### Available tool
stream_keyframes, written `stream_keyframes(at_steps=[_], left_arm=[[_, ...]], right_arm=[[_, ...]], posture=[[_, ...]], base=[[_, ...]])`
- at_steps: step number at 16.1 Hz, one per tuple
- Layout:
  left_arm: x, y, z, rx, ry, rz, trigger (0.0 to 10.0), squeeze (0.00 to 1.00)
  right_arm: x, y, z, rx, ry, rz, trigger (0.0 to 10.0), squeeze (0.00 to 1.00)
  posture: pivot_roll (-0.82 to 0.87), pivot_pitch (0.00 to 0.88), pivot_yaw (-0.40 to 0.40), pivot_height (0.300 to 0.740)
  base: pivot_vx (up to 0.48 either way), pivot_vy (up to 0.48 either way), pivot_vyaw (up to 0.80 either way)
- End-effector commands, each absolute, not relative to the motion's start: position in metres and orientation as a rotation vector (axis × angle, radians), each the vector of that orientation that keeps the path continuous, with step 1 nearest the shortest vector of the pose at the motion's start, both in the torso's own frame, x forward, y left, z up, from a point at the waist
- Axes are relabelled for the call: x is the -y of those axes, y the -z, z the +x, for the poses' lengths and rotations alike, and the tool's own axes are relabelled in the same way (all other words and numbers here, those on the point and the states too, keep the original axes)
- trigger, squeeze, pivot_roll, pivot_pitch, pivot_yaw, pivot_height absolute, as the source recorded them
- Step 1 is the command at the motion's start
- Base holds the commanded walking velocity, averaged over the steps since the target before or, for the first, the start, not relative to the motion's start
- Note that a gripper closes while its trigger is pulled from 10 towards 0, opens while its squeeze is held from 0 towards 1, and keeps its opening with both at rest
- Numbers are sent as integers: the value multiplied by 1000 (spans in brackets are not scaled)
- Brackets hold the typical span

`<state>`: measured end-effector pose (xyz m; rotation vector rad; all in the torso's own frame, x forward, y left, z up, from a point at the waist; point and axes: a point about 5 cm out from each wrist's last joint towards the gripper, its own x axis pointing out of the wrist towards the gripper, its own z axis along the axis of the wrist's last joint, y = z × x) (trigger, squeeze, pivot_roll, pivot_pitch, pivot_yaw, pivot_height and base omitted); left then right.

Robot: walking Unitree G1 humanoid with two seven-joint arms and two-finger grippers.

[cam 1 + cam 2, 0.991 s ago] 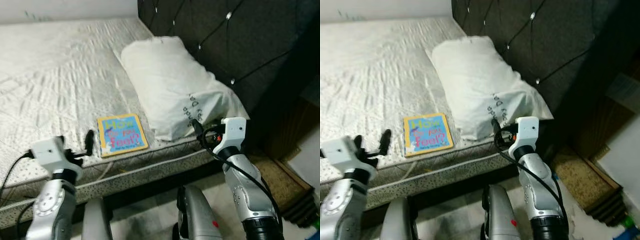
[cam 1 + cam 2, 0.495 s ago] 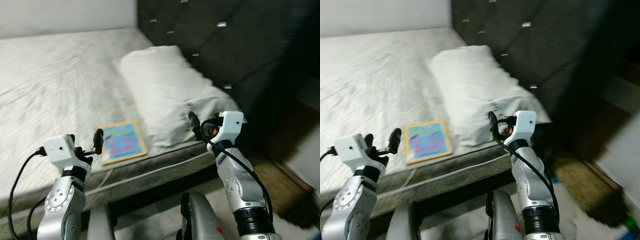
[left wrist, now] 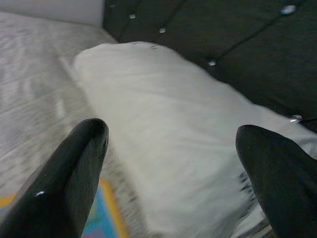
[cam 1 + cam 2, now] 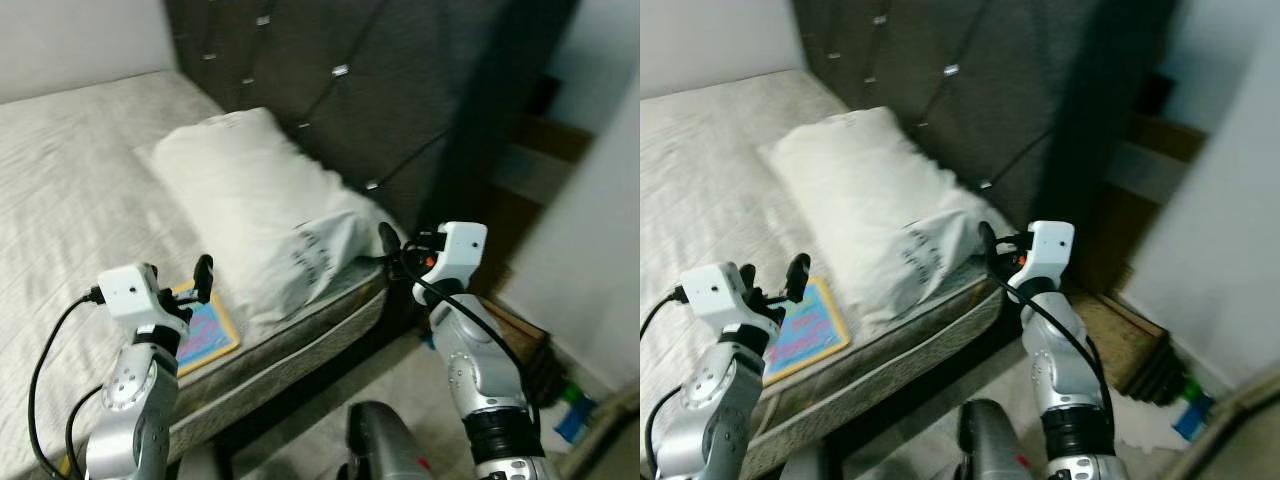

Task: Clean up the room

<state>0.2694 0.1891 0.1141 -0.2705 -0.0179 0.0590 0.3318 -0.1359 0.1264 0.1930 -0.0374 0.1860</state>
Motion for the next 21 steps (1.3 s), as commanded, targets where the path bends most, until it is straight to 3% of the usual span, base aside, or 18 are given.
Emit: stream_keyframes(at_steps=[1, 13, 21], left_arm=[[-184, -115, 274, 22, -45, -266, 10000, 0], [-178, -122, 298, 54, 3, -240, 10000, 0], [-176, -122, 302, 63, 1, -246, 10000, 0]], right_arm=[[139, -126, 334, 41, -176, 191, 10000, 0], [130, -131, 340, 100, -212, 158, 10000, 0], [127, -139, 349, 124, -227, 167, 10000, 0]], posture=[[3, 0, -2, 631], [-2, 0, 20, 635], [-5, 0, 22, 711]], base=[[0, 0, -438], [0, 0, -78], [0, 0, 0]])
